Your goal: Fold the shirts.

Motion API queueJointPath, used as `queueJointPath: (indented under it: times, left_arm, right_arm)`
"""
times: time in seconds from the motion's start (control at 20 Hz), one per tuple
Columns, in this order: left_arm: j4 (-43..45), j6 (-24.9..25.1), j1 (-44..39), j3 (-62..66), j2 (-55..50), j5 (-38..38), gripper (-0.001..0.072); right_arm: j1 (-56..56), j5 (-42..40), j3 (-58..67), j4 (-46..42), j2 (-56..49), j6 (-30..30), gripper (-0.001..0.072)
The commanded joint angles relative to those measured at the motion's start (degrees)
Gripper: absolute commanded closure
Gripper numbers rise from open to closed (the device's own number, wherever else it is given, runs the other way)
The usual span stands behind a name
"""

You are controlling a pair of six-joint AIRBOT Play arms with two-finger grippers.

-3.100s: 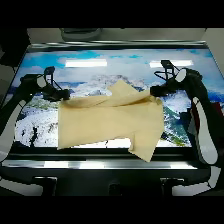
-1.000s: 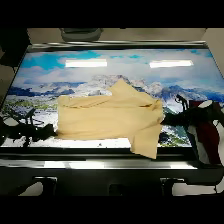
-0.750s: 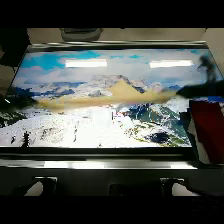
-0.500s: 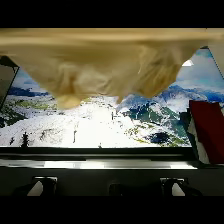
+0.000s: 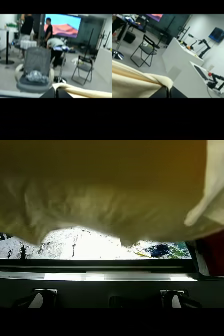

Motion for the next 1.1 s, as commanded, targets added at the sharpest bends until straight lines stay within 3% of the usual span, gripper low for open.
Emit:
queueJointPath:
  times: [0.0, 0.1, 0.15, 0.25, 0.45, 0.55, 0.65, 0.8, 0.95, 1.05]
  left_arm:
    - [0.63, 1.57, 0.04, 0.15, -4.87, -9.90, 0.0684]
    - [0.63, 3.96, -0.50, -3.78, -10.58, -16.24, 0.0684]
    - [0.66, 5.40, -1.29, -7.89, -13.33, -16.96, 0.0684]
    - [0.70, 8.24, -3.41, -17.84, -18.97, -16.06, 0.0684]
    - [0.68, 10.34, -6.97, -30.75, -34.05, -7.96, 0.0684]
    - [0.20, 10.34, -7.21, -29.57, -42.60, -4.09, 0.0684]
    - [-1.60, 10.29, -7.19, -26.47, -49.77, -0.17, 0.0684]
    - [-4.59, 10.16, -7.19, -21.70, -56.85, 1.51, 0.0684]
    - [-4.46, 12.48, -6.19, -17.79, -57.18, -4.15, 0.0684]
    - [-3.45, 13.14, -4.90, -16.15, -55.95, -13.07, 0.0684]
  right_arm:
    - [0.07, 14.73, 0.15, 1.33, -3.63, 0.90, 0.0669]
    - [0.07, 30.45, -0.50, 3.28, -11.80, -0.55, 0.0670]
    - [0.44, 34.56, -2.21, 3.32, -16.55, -0.50, 0.0670]
    - [4.15, 33.14, -8.13, 1.81, -25.11, -0.15, 0.0670]
    - [16.44, 13.92, -15.13, -5.38, -43.39, 2.69, 0.0670]
    - [18.43, 0.24, -15.10, -3.43, -51.39, 7.80, 0.0670]
    - [18.27, -9.90, -14.97, 3.21, -56.50, 9.25, 0.0670]
    - [18.29, -16.39, -14.95, 4.85, -59.78, 10.69, 0.0670]
    - [18.25, -7.76, -13.68, -1.27, -57.51, 6.75, 0.0669]
    - [18.25, 5.42, -13.70, -5.81, -53.92, 5.77, 0.0669]
